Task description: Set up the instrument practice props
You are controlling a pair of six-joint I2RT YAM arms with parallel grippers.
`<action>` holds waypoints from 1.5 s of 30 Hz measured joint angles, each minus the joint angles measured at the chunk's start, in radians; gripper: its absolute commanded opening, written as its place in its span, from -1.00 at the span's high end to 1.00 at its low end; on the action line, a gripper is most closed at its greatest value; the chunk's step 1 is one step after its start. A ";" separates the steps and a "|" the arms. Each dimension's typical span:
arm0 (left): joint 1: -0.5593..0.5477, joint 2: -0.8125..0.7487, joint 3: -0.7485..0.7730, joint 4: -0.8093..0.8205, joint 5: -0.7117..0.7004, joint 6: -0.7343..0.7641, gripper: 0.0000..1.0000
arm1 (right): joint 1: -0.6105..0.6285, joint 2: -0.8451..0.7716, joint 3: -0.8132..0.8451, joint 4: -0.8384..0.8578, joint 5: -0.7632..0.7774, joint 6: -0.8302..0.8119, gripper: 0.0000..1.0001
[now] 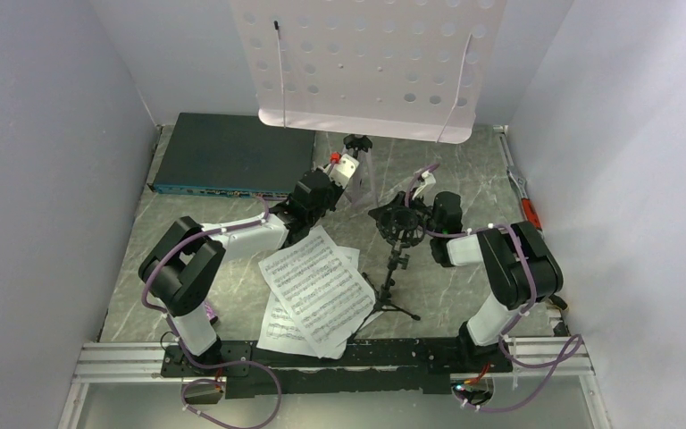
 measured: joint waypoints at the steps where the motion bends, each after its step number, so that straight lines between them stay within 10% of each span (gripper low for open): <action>1: 0.000 0.000 0.000 0.000 0.000 0.000 0.95 | -0.001 0.001 0.000 0.005 -0.002 -0.002 -0.02; 13: 0.000 0.000 0.000 0.000 0.002 0.000 0.94 | -0.005 0.138 0.060 0.130 -0.052 -0.001 -0.05; 22: -0.006 0.000 0.000 0.012 0.023 -0.013 0.95 | 0.014 0.158 0.089 0.156 -0.100 -0.154 1.00; 45: -0.017 -0.022 -0.046 0.035 -0.003 -0.058 0.95 | 0.041 -0.089 0.056 -0.228 0.125 -0.365 1.00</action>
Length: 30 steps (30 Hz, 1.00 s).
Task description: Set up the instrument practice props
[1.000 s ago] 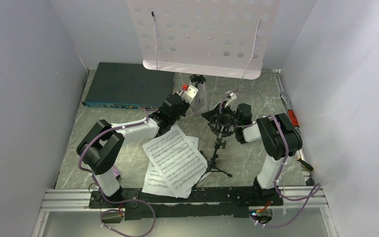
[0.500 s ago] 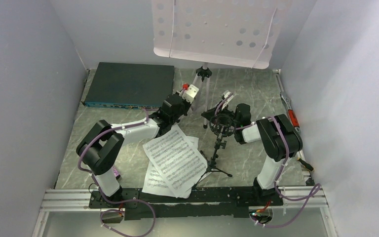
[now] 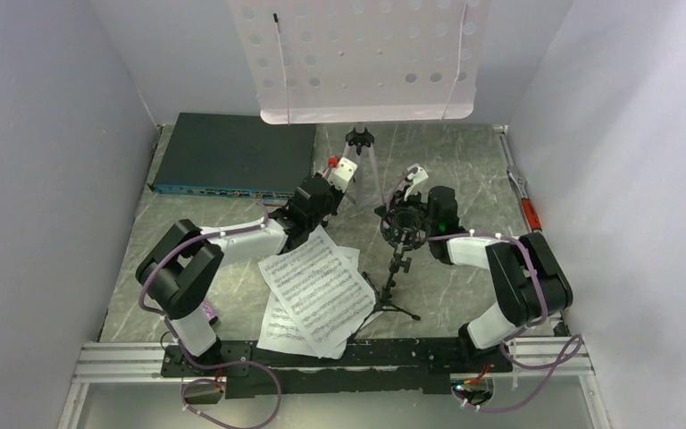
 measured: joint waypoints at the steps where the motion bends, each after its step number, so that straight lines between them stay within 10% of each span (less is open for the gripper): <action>1: 0.000 0.000 0.000 -0.002 -0.002 -0.002 0.95 | 0.000 -0.013 -0.002 -0.017 0.013 0.000 1.00; 30: -0.022 -0.011 0.010 -0.080 0.043 -0.024 0.95 | -0.002 -0.367 -0.171 -0.323 0.281 0.077 1.00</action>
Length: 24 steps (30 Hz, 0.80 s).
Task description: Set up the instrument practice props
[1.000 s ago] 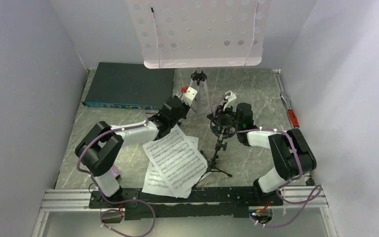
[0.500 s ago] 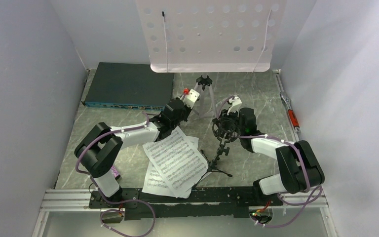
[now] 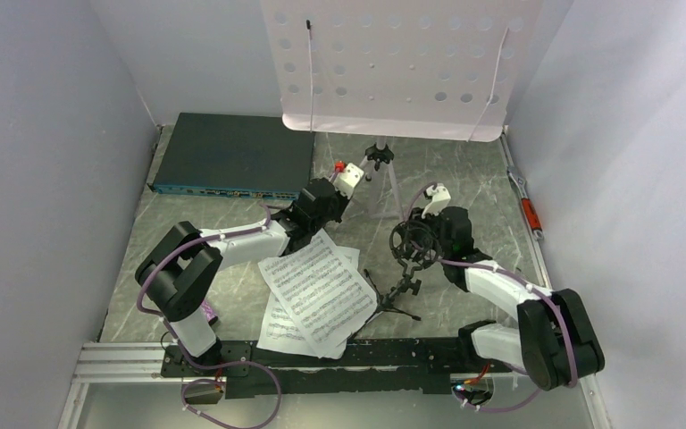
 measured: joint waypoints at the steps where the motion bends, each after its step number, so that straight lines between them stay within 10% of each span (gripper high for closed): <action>1: 0.000 0.000 0.001 -0.003 0.003 0.000 0.95 | 0.000 -0.013 -0.006 -0.008 0.000 0.004 1.00; 24: 0.000 0.002 0.027 -0.064 0.053 -0.027 0.95 | -0.025 -0.214 -0.076 -0.152 0.084 0.144 1.00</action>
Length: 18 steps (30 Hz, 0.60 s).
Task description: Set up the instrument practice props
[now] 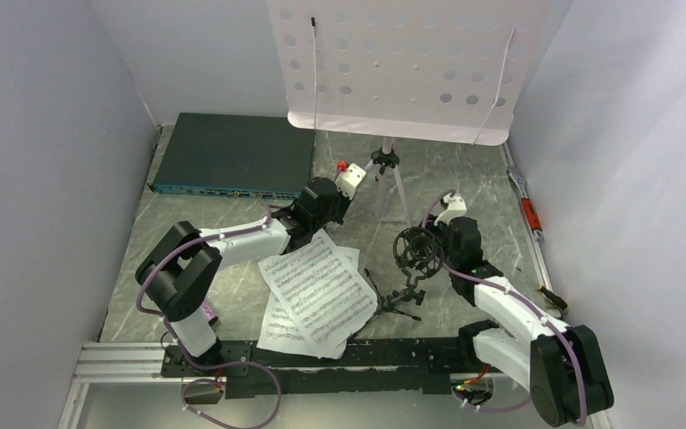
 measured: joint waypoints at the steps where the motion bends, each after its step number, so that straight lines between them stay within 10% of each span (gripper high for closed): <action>1: 0.000 0.000 0.001 -0.003 0.000 -0.003 0.95 | -0.001 -0.006 0.000 -0.006 0.004 0.006 1.00; 15: 0.027 0.004 0.010 -0.018 -0.079 -0.061 0.95 | -0.106 -0.005 -0.016 -0.071 0.201 0.188 1.00; 18: 0.024 0.004 0.010 -0.018 -0.090 -0.071 0.95 | -0.106 -0.006 -0.018 -0.070 0.180 0.183 0.59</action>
